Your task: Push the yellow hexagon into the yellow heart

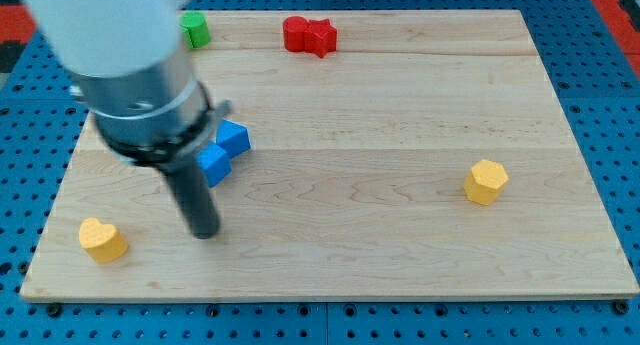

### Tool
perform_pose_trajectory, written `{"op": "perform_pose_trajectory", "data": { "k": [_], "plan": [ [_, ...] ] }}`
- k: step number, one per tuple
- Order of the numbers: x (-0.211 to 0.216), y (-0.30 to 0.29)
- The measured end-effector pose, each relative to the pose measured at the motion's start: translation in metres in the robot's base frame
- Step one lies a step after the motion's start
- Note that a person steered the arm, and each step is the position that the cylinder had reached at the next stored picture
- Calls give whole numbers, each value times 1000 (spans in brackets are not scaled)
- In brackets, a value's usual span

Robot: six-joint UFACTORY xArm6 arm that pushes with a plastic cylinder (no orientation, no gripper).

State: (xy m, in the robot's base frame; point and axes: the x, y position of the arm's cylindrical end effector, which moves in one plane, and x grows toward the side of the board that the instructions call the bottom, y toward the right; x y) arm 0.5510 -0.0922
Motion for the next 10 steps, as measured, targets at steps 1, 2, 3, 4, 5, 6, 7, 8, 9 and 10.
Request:
{"op": "perform_pose_trajectory", "data": {
  "k": [1,2,3,4,5,6,7,8,9,10],
  "plan": [
    [-18,141],
    [-21,295],
    [-60,349],
    [-60,247],
    [-38,143],
    [-38,212],
    [-7,210],
    [0,114],
    [-1,13],
    [-7,-56]
  ]
}}
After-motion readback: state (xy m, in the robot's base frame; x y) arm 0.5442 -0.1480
